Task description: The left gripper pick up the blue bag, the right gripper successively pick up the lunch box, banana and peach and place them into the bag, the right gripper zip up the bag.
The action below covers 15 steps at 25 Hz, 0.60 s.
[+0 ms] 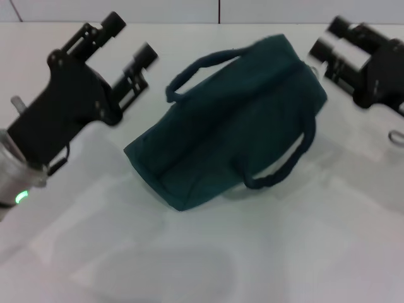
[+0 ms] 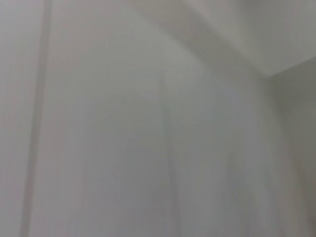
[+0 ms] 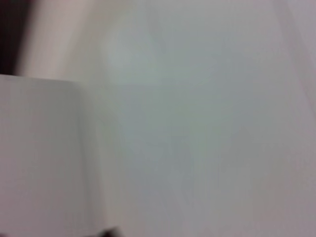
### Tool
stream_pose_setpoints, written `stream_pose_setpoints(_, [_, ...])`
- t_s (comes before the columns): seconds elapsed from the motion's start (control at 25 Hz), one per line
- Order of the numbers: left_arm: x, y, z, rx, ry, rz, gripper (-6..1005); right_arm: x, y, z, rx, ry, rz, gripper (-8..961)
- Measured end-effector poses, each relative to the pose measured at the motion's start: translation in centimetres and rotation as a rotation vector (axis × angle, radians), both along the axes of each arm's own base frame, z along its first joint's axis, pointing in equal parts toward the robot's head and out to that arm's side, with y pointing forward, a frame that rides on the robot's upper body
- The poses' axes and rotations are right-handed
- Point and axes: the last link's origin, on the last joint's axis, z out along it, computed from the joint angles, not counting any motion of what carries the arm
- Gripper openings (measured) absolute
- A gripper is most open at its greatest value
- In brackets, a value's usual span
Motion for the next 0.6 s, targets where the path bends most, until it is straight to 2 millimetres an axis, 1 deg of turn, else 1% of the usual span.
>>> stream_pose_setpoints(0.04, [0.0,0.0,0.0,0.000,0.000,0.000,454,-0.6,-0.2,0.0,-0.058,-0.017,0.055,516])
stream_pose_setpoints(0.16, [0.1,-1.4,-0.7,-0.030,0.062,-0.078,578,-1.7,-0.7,0.0,-0.176,-0.072,0.170,517])
stream_pose_setpoints(0.32, [0.1,-2.7,-1.5,-0.070,0.141,-0.150,768,-2.0,-1.5,0.3,-0.243,-0.117,0.272,517])
stream_pose_setpoints(0.52, [-0.2,-3.1,-1.8,-0.080,0.151,-0.145,875,-2.1,-1.3,0.0,-0.243,-0.144,0.275,518])
stream_pose_setpoints(0.6, [-0.2,-3.0,-1.8,-0.082,0.156,-0.142,875,-2.3,-1.2,-0.5,-0.247,-0.161,0.278,518])
